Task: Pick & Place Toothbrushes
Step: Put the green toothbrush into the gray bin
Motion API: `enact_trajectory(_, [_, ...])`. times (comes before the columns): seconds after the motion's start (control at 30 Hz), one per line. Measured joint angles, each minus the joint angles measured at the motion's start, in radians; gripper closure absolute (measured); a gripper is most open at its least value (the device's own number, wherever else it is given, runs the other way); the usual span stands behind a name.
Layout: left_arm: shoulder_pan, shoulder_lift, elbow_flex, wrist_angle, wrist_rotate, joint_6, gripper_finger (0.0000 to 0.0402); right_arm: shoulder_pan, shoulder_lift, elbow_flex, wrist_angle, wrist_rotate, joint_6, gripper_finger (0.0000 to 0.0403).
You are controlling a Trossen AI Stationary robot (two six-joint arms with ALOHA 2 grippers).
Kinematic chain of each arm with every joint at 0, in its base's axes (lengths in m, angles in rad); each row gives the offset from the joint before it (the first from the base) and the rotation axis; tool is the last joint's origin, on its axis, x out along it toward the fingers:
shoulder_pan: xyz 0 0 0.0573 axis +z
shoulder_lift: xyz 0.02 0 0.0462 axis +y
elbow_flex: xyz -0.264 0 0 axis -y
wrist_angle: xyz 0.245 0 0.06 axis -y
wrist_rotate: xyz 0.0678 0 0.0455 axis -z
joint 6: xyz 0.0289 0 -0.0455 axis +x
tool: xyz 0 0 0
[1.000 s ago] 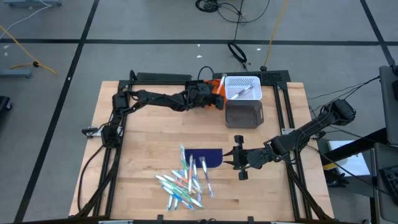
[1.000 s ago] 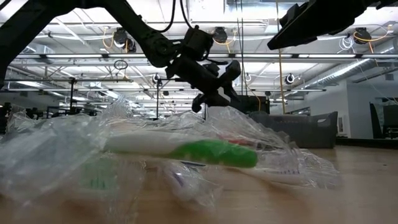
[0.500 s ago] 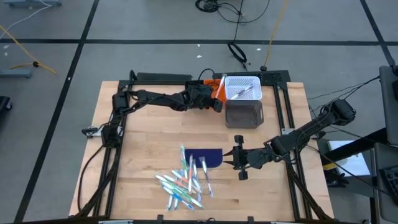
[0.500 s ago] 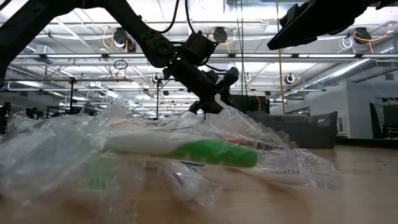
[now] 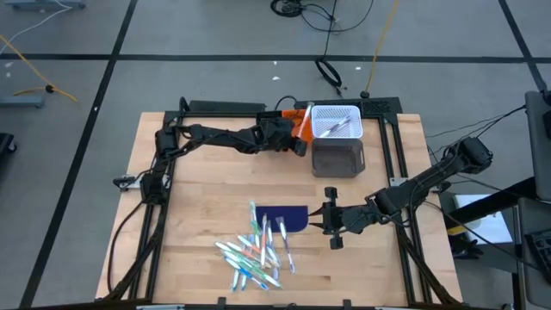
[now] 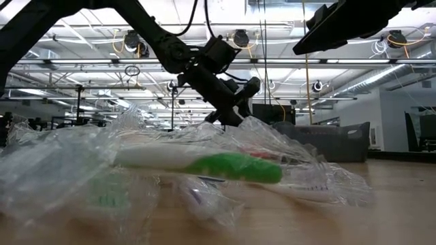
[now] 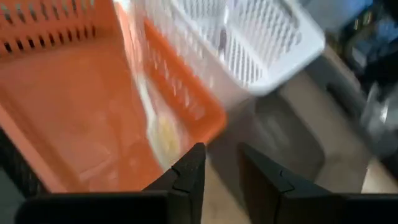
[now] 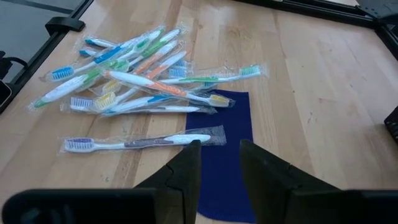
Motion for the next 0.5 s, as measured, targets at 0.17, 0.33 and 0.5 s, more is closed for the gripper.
enact_trajectory(0.17, [-0.017, -0.065, 0.001, -0.079, 0.107, 0.059, 0.0338, 0.0, 0.0, 0.0, 0.0, -0.002, -0.004, 0.03])
enact_trajectory(0.33, [-0.063, -0.149, 0.001, -0.332, 0.119, 0.138, 0.0353, 0.0, 0.0, 0.0, -0.001, -0.003, -0.006, 0.03])
enact_trajectory(0.5, [-0.135, -0.222, 0.001, -0.576, 0.119, 0.223, 0.0362, 0.0, 0.0, 0.0, -0.001, -0.003, -0.01, 0.03])
